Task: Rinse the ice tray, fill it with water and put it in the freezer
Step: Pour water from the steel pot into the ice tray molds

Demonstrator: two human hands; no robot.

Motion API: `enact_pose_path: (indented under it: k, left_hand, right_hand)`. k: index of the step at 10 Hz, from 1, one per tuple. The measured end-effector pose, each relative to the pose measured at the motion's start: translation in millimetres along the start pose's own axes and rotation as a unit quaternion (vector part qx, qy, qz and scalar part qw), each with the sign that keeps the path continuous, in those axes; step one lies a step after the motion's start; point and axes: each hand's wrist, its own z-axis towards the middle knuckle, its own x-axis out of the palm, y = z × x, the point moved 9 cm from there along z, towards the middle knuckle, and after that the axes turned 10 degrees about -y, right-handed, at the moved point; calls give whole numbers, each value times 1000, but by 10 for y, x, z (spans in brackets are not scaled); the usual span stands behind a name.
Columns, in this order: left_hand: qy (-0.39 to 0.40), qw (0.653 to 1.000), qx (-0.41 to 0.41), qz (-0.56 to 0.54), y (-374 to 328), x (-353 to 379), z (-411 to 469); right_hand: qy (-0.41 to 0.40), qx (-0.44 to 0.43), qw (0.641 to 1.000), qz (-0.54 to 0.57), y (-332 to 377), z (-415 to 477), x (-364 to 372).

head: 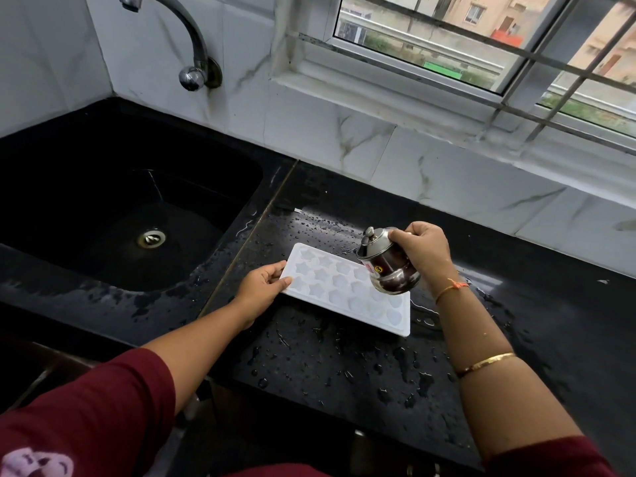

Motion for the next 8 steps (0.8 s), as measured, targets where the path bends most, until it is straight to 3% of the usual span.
enact_pose_path:
  k: [8]
  left_hand:
    - [-2, 1000, 3, -4, -36, 6, -31]
  right_hand:
    - [-1, -25, 999, -40, -3, -12, -35]
